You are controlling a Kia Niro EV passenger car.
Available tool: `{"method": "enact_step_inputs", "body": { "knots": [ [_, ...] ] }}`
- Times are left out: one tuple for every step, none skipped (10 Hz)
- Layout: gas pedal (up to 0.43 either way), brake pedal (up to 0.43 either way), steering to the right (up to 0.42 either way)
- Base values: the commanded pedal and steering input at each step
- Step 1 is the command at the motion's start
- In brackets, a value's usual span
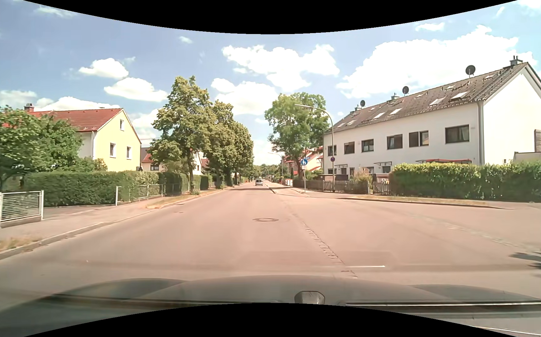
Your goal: Follow the waypoints while adhering to traffic rules and regulations
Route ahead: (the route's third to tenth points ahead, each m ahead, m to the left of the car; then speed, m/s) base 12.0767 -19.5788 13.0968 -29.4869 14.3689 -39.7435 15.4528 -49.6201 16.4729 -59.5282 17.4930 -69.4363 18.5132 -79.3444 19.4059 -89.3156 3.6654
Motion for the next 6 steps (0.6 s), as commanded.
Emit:
{"method": "enact_step_inputs", "body": {
  "knots": [
    [0.0,0.146,0.298],
    [0.0,0.134,0.318],
    [0.0,0.11,0.338],
    [0.0,0.091,0.356],
    [0.0,0.079,0.372],
    [0.0,0.061,0.385]
  ]
}}
